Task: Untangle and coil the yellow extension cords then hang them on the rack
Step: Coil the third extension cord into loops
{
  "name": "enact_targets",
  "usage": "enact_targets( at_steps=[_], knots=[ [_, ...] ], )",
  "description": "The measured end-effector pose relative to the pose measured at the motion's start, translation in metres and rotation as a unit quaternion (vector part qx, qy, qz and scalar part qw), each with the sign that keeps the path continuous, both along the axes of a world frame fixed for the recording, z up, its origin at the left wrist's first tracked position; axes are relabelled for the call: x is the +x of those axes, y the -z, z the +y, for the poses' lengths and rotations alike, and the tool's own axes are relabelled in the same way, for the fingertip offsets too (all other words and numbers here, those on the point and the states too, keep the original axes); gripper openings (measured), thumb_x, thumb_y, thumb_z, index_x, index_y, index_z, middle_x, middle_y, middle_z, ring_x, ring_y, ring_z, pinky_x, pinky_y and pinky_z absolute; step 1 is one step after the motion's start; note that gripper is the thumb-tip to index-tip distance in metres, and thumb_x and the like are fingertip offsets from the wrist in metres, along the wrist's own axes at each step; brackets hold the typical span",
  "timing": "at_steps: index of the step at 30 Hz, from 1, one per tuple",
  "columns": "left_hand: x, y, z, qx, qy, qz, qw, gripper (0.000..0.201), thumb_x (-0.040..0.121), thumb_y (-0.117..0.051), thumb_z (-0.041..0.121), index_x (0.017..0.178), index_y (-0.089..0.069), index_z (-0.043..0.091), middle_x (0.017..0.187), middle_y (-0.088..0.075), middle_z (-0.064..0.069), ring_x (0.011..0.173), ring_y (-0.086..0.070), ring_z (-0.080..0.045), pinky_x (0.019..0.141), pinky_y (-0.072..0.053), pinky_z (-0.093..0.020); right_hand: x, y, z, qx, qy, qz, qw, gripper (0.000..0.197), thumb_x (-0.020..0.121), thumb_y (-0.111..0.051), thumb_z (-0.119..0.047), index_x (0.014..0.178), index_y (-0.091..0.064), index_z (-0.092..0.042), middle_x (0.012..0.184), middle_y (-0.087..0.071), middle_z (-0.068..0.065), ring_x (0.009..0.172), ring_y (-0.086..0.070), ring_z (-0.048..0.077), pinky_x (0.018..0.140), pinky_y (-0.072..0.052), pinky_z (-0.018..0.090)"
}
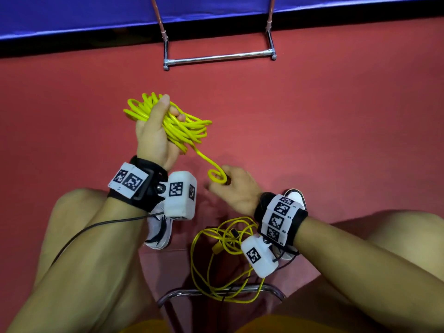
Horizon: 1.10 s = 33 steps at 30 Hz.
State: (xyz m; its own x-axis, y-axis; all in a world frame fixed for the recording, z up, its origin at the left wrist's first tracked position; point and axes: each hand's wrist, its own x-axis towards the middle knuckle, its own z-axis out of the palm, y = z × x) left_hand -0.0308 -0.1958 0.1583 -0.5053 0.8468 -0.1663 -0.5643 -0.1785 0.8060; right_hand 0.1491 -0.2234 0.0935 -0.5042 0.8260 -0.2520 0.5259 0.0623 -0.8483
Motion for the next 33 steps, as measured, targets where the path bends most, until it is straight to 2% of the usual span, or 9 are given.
enact_targets(
  at_steps=[6, 9, 11, 16, 18, 21, 26, 30, 33],
  knots=[
    [0.009, 0.009, -0.004, -0.055, -0.034, 0.230, 0.971, 0.026, 0.089, -0.072, 0.026, 0.065, -0.066, 0.017, 0.061, -0.061, -0.006, 0.050, -0.056, -0.021, 0.052, -0.051, -0.035, -0.003, -0.013, 0.005, -0.141, 0.087, 0.006, 0.986, 0.077, 0.090, -0.041, -0.072, 0.074, -0.071, -0.003, 0.050, -0.061, -0.001, 0.055, -0.056, 0.019, 0.070, -0.047, 0.037],
    [0.003, 0.014, -0.007, -0.090, -0.041, 0.442, 0.892, 0.039, 0.084, -0.076, 0.033, 0.064, -0.059, 0.006, 0.062, -0.060, -0.016, 0.055, -0.054, -0.013, 0.062, -0.050, -0.030, 0.002, -0.024, 0.001, -0.067, 0.039, -0.026, 0.997, 0.070, 0.095, -0.040, -0.066, 0.053, -0.048, -0.011, 0.055, -0.053, 0.003, 0.056, -0.047, 0.022, 0.062, -0.038, 0.037],
    [-0.002, 0.016, -0.007, -0.102, -0.049, 0.515, 0.850, 0.042, 0.082, -0.079, 0.035, 0.069, -0.048, 0.010, 0.062, -0.050, -0.003, 0.058, -0.045, -0.003, 0.067, -0.043, -0.023, 0.010, -0.037, -0.002, -0.002, -0.042, -0.012, 0.999, 0.060, 0.091, -0.053, -0.063, 0.058, -0.041, -0.015, 0.054, -0.038, -0.002, 0.054, -0.038, 0.017, 0.059, -0.031, 0.033],
    [-0.010, 0.033, -0.007, -0.159, 0.086, 0.580, 0.795, 0.054, 0.078, -0.077, 0.051, 0.093, -0.053, 0.006, 0.074, -0.045, 0.009, 0.072, -0.046, -0.023, 0.072, -0.036, -0.029, 0.028, -0.058, 0.018, 0.212, -0.133, 0.016, 0.968, 0.043, 0.088, -0.062, -0.050, 0.064, -0.043, -0.020, 0.049, -0.040, -0.005, 0.051, -0.034, 0.017, 0.056, -0.030, 0.030],
    [-0.002, 0.034, -0.010, -0.150, 0.168, 0.575, 0.787, 0.045, 0.082, -0.075, 0.049, 0.085, -0.050, 0.012, 0.069, -0.045, 0.007, 0.066, -0.048, -0.022, 0.066, -0.039, -0.031, 0.028, -0.062, 0.028, 0.250, -0.101, 0.042, 0.962, 0.041, 0.089, -0.062, -0.045, 0.064, -0.048, -0.016, 0.048, -0.039, -0.004, 0.050, -0.034, 0.017, 0.052, -0.033, 0.033],
    [0.012, 0.023, -0.012, -0.160, 0.230, 0.478, 0.832, 0.040, 0.097, -0.061, 0.038, 0.071, -0.054, 0.009, 0.057, -0.056, -0.006, 0.050, -0.056, -0.021, 0.051, -0.047, -0.027, 0.034, -0.066, 0.046, 0.284, -0.017, 0.097, 0.954, 0.038, 0.088, -0.068, -0.044, 0.068, -0.058, -0.013, 0.051, -0.046, -0.001, 0.050, -0.038, 0.020, 0.051, -0.036, 0.034],
    [0.015, 0.022, -0.022, -0.167, 0.426, 0.300, 0.837, 0.104, 0.072, -0.053, 0.088, 0.084, -0.056, -0.016, 0.055, -0.055, -0.024, 0.046, -0.050, -0.030, 0.062, -0.044, -0.048, 0.044, -0.070, 0.067, 0.318, 0.041, 0.083, 0.943, 0.047, 0.075, -0.077, -0.056, 0.070, -0.055, -0.014, 0.051, -0.047, -0.002, 0.051, -0.041, 0.020, 0.051, -0.035, 0.032],
    [0.017, 0.009, -0.032, -0.088, 0.515, 0.247, 0.816, 0.046, 0.076, -0.079, 0.047, 0.057, -0.056, 0.011, 0.045, -0.044, -0.009, 0.043, -0.040, -0.021, 0.061, -0.036, -0.050, 0.058, -0.065, 0.089, 0.351, 0.070, 0.008, 0.934, 0.024, 0.077, -0.075, -0.029, 0.085, -0.056, -0.018, 0.060, -0.052, -0.009, 0.058, -0.054, 0.023, 0.057, -0.048, 0.039],
    [0.016, -0.007, -0.033, -0.083, 0.489, 0.208, 0.843, 0.022, 0.070, -0.072, 0.013, 0.062, -0.055, 0.003, 0.041, -0.040, -0.002, 0.039, -0.039, -0.019, 0.064, -0.046, -0.039, 0.060, -0.058, 0.098, 0.359, 0.107, -0.058, 0.926, 0.015, 0.084, -0.067, -0.024, 0.094, -0.058, -0.018, 0.072, -0.051, -0.011, 0.072, -0.059, 0.028, 0.063, -0.048, 0.040]
  ],
)
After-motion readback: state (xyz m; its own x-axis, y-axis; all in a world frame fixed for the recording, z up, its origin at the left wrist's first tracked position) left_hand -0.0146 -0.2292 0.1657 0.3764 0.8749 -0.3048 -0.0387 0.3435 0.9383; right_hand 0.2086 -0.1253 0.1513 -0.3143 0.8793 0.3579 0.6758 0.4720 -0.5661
